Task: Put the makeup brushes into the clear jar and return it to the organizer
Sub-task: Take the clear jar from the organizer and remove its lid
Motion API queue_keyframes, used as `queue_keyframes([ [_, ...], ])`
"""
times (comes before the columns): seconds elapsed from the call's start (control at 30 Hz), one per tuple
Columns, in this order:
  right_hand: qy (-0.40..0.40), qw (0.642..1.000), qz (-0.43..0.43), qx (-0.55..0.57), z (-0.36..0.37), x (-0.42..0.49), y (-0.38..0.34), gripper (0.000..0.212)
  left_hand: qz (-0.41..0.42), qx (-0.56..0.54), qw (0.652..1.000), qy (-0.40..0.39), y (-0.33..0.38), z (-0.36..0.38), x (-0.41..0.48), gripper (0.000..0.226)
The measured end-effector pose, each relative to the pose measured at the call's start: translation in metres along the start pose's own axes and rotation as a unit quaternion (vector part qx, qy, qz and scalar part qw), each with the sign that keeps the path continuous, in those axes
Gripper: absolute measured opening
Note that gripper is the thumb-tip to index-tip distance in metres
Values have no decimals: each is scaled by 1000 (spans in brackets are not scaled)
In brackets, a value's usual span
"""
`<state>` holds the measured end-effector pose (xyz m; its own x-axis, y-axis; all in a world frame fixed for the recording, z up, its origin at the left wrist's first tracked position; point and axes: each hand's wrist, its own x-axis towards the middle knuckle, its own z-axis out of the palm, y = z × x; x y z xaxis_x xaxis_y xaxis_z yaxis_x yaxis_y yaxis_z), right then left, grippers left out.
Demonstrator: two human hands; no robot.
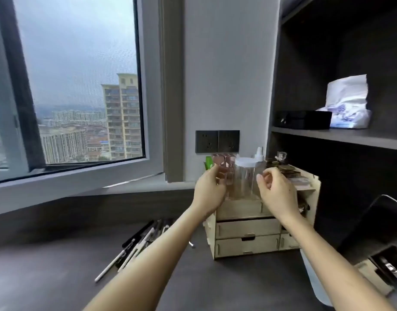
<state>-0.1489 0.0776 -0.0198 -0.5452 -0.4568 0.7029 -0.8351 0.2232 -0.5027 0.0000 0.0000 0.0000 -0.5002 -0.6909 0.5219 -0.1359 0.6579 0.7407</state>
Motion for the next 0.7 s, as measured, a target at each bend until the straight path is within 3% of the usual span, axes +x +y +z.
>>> queue_keyframes([
  [0.23,-44,995,90,11,41,24,19,59,-39,-43,998,-39,-26,54,37,63],
  [0.4,-64,991,101,65,57,28,17,60,-34,-53,997,-53,-33,68,42,69],
  [0.53,-17,992,90,85,52,28,10,58,-11,-71,996,-45,-27,64,41,72],
  [0.7,71,988,18,135,15,20,-33,54,87,-98,991,3,1,32,26,68],
])
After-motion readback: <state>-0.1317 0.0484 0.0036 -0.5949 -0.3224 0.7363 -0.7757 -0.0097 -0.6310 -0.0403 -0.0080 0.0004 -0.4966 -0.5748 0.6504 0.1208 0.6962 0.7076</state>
